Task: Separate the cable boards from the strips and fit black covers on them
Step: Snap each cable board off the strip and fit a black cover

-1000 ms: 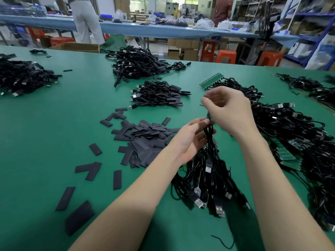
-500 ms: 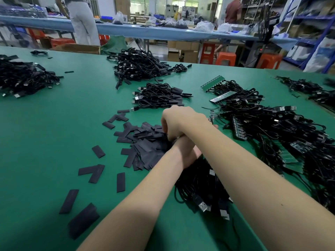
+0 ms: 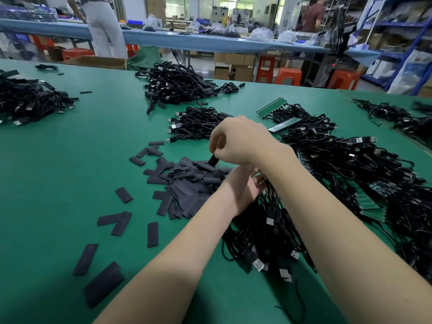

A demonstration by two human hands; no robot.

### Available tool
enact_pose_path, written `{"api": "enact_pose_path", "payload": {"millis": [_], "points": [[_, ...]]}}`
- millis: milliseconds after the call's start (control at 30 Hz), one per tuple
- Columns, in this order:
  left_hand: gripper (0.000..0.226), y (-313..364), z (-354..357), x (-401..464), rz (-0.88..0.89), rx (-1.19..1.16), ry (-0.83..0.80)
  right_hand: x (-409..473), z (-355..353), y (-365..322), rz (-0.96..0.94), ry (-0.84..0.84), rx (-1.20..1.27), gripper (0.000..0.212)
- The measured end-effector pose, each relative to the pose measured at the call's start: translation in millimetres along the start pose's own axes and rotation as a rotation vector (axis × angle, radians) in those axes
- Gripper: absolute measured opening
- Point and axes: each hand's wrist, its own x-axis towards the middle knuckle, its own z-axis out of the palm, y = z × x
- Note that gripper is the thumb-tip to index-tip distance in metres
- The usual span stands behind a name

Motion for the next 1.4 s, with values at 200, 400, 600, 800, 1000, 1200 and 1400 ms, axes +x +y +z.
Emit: {"api": "enact_pose_path", "payload": {"millis": [200,400,600,800,1000,1200,1400], "points": [[0.011,-7,-10,17,0.028,-0.059,-0.069,-35,-10,40,0.178,0.369,0.538,0.021],[0.008,-10,-11,18,0.109,-0.032,-0.035,-61,8,95,0.469,0.655,1.103,0.016],[0.008,-10,-12,22,0.146,-0.027,-0.045,-66,30,106,0.531,0.626,1.263,0.017],[0.008,-13,-13,26,0.162,-0.025,-0.071,-63,37,98,0.485,0.561,1.37,0.012],[0.011,-12,-15,26,0.154,-0.049,-0.12,-64,40,98,0.385,0.443,1.502,0.018],[0.011,-11,-15,26,0.135,-0.05,-0.126,-64,45,98,0.372,0.459,1.446,0.02],[0.013,-10,-14,24,0.133,-0.041,-0.136,-62,48,97,0.381,0.484,1.503,0.019]]}}
